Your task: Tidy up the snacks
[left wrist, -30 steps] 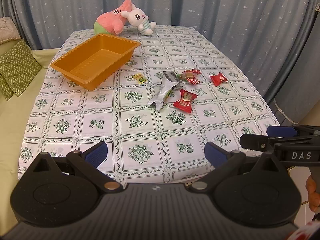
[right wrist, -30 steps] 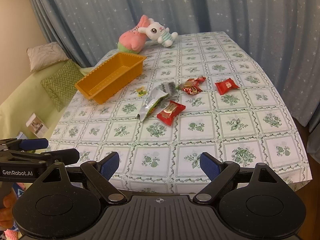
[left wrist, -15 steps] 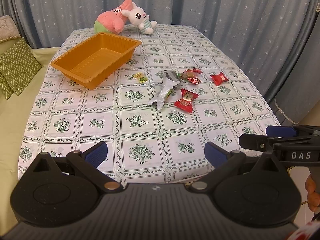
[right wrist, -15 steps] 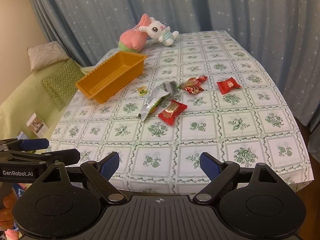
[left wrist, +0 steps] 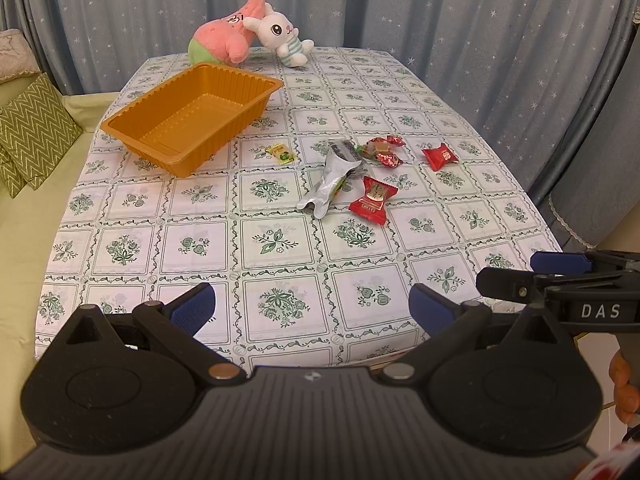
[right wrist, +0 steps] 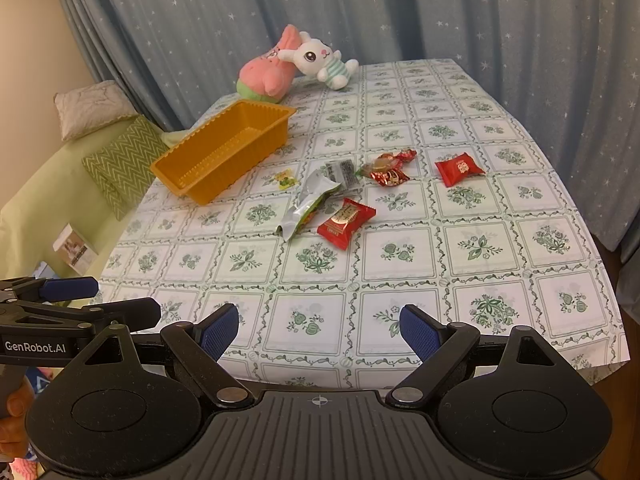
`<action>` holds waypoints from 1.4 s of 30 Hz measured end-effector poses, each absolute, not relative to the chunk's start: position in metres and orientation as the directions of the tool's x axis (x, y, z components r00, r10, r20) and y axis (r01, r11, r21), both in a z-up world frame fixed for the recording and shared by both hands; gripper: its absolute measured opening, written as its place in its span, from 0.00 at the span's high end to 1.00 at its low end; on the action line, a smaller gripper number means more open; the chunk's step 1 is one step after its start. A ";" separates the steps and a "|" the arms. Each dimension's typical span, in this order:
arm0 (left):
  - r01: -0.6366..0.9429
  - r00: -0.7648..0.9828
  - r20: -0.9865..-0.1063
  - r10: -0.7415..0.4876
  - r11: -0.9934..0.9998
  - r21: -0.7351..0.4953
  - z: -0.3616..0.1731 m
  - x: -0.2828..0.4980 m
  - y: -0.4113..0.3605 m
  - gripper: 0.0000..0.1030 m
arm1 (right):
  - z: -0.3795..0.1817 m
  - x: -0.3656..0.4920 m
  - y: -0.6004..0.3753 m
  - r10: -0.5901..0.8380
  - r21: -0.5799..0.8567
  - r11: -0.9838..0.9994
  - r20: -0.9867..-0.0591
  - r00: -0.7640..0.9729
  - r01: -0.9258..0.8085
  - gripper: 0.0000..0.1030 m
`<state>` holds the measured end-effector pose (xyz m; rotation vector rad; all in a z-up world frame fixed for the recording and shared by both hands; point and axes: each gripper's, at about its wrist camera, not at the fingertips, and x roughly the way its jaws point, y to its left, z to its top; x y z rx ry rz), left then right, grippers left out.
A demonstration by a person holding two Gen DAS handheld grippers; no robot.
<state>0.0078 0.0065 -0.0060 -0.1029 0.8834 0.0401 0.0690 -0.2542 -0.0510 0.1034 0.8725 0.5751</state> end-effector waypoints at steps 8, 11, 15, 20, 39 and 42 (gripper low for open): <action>-0.077 0.634 -0.773 -0.008 0.994 -0.073 -0.006 0.008 0.006 0.00 | -0.052 0.070 -0.253 0.517 0.315 0.844 -0.695 0.501 -0.434 0.15; -0.076 0.633 -0.774 -0.008 0.994 -0.073 -0.007 0.009 0.007 0.00 | -0.054 0.070 -0.252 0.516 0.316 0.844 -0.696 0.499 -0.432 0.15; -0.076 0.629 -0.777 -0.008 0.995 -0.072 -0.012 0.012 0.006 0.00 | -0.055 0.072 -0.252 0.517 0.318 0.844 -0.698 0.495 -0.432 0.15; -0.072 0.622 -0.783 -0.015 0.995 -0.076 -0.015 0.018 0.007 0.00 | -0.057 0.078 -0.254 0.517 0.324 0.844 -0.704 0.487 -0.426 0.15; -0.045 0.643 -0.766 0.018 0.999 -0.014 -0.035 0.082 0.039 0.06 | -0.099 0.139 -0.243 0.494 0.322 0.861 -0.713 0.498 -0.393 0.15; -0.023 0.643 -0.766 0.005 1.000 -0.013 -0.040 0.097 0.041 0.08 | -0.105 0.150 -0.236 0.499 0.327 0.858 -0.712 0.493 -0.395 0.15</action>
